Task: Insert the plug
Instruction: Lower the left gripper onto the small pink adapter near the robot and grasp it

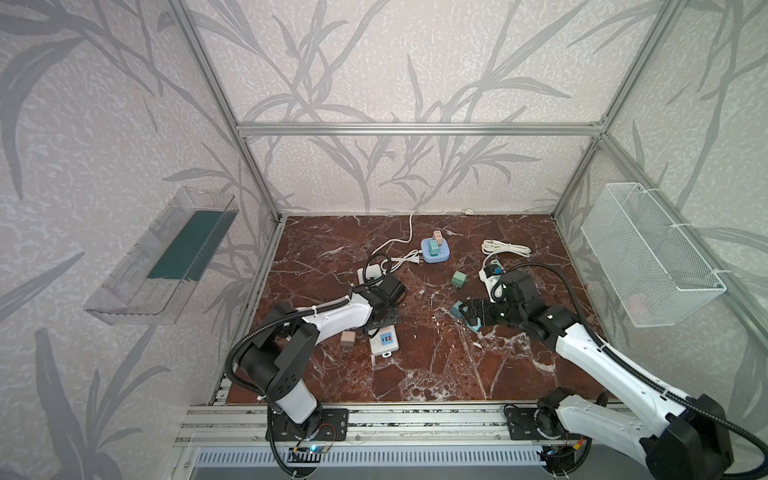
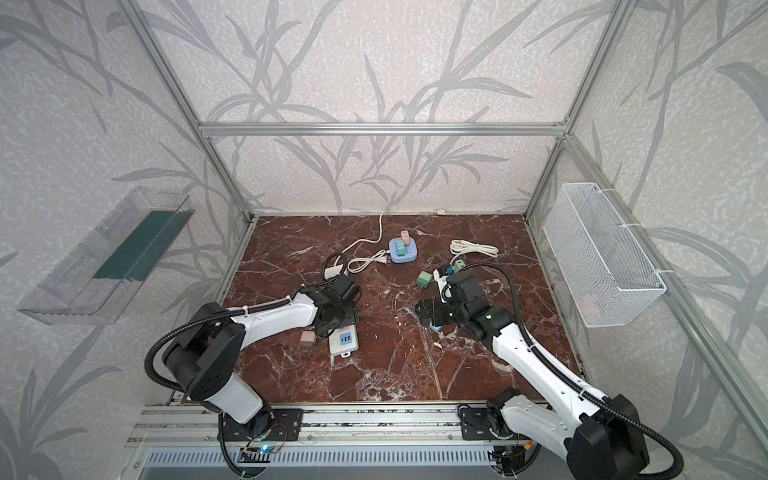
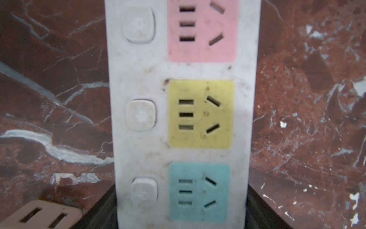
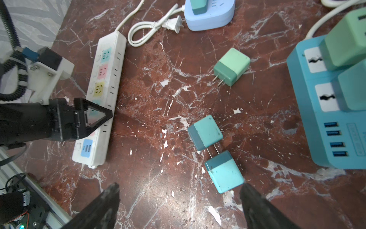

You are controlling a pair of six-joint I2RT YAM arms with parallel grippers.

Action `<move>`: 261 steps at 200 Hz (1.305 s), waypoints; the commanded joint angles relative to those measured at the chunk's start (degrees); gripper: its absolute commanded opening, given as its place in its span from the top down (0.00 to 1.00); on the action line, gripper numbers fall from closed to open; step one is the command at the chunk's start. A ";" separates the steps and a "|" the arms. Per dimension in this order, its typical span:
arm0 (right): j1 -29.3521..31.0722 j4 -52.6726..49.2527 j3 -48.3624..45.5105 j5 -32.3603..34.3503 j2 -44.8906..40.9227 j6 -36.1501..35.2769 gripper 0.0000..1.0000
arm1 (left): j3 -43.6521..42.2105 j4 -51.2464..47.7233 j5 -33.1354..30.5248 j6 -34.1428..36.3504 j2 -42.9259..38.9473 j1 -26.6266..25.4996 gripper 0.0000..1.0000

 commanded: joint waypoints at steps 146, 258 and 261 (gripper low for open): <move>0.20 -2.22 -2.14 -1.03 -5.47 -1.22 0.07 | -16.14 -9.38 -5.32 7.43 -32.85 8.88 0.11; 0.22 0.61 -2.73 -2.74 -3.91 -0.25 0.09 | -16.50 -6.29 1.10 11.66 -17.79 10.61 0.38; 0.26 0.65 -2.68 -2.81 -3.87 -0.25 0.09 | -16.43 -6.19 1.23 11.81 -17.66 10.63 0.38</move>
